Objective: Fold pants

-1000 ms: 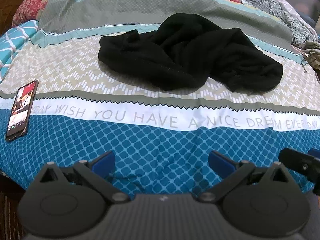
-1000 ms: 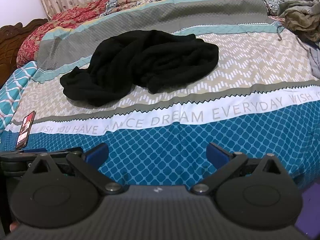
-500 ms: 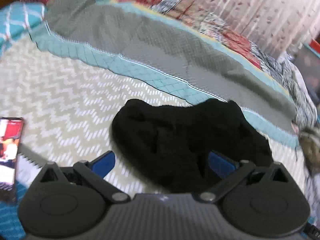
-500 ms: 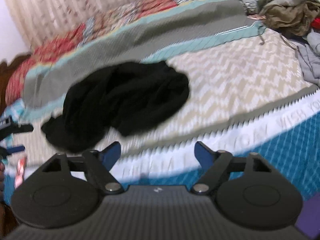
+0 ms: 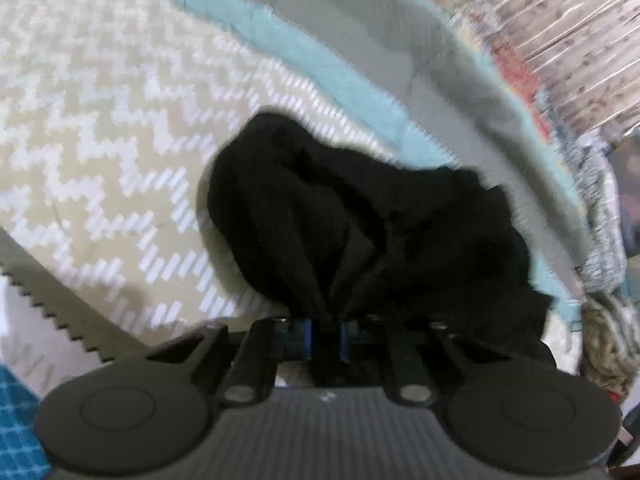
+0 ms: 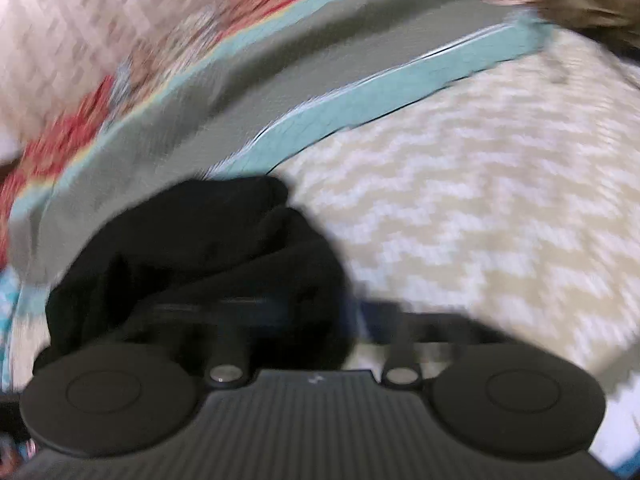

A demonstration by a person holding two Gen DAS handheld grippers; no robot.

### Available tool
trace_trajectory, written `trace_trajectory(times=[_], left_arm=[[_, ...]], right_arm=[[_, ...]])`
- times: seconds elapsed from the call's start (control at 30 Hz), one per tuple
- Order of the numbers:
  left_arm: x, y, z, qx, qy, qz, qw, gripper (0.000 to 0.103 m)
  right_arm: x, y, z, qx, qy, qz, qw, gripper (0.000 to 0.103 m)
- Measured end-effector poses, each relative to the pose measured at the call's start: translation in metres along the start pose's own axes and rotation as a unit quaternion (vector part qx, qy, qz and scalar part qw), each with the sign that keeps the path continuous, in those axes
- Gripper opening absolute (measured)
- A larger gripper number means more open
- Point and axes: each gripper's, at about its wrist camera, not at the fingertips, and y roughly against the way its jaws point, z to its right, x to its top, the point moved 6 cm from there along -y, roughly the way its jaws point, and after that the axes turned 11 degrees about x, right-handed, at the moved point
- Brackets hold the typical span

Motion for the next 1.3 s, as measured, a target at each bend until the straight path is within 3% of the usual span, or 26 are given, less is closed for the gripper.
trace_trajectory(times=[0.17,0.23,0.33,0.4,0.5,0.63,0.8,0.87,0.93,1.03,1.1,1.2,1.23,1.27,1.3], left_arm=[[-0.004,0.076,-0.015,-0.062,0.006,0.037,0.9974,0.01],[-0.016,0.099,-0.026,-0.075,0.003,0.04,0.9963,0.01],[-0.039,0.111,-0.044,-0.078,0.006,0.018,0.9967,0.01],[-0.06,0.106,-0.052,-0.067,0.004,-0.005,0.9977,0.01],[-0.087,0.095,-0.062,-0.053,0.0,-0.037,0.9979,0.01],[-0.111,0.082,-0.074,-0.048,0.011,-0.069,0.9964,0.01],[-0.108,0.087,-0.069,-0.054,0.009,-0.051,0.9972,0.011],[-0.106,0.09,-0.07,-0.057,0.011,-0.047,0.9972,0.011],[-0.105,0.092,-0.071,-0.057,0.011,-0.046,0.9973,0.011],[-0.104,0.093,-0.071,-0.056,0.014,-0.048,0.9972,0.011],[-0.104,0.092,-0.073,-0.057,0.017,-0.047,0.9971,0.011],[-0.105,0.091,-0.074,-0.058,0.018,-0.05,0.9969,0.011],[-0.104,0.091,-0.075,-0.058,0.019,-0.051,0.9968,0.011],[-0.103,0.092,-0.076,-0.059,0.019,-0.052,0.9967,0.011],[-0.101,0.093,-0.077,-0.06,0.019,-0.05,0.9968,0.011]], right_arm=[[0.038,0.087,-0.04,0.051,0.093,0.126,0.986,0.015],[0.034,0.134,-0.046,0.056,0.13,0.178,0.974,0.015],[0.01,0.176,-0.031,0.045,0.152,0.206,0.966,0.017],[-0.018,0.191,-0.002,0.031,0.127,0.183,0.974,0.025],[-0.061,0.197,0.046,0.002,0.056,0.131,0.99,0.028],[-0.087,0.213,0.072,-0.028,-0.016,0.115,0.993,0.03],[-0.055,0.212,0.069,-0.064,-0.035,0.133,0.988,0.048],[-0.045,0.202,0.082,-0.068,-0.06,0.142,0.986,0.053],[-0.031,0.19,0.099,-0.098,-0.086,0.146,0.981,0.054],[-0.002,0.157,0.114,-0.126,-0.087,0.102,0.983,0.054],[0.011,0.134,0.124,-0.172,-0.089,0.055,0.98,0.054],[0.021,0.105,0.141,-0.201,-0.118,0.001,0.972,0.054],[0.02,0.099,0.145,-0.204,-0.124,-0.011,0.971,0.054],[0.018,0.093,0.147,-0.204,-0.128,-0.021,0.97,0.041],[0.017,0.09,0.147,-0.198,-0.131,-0.021,0.971,0.013]])
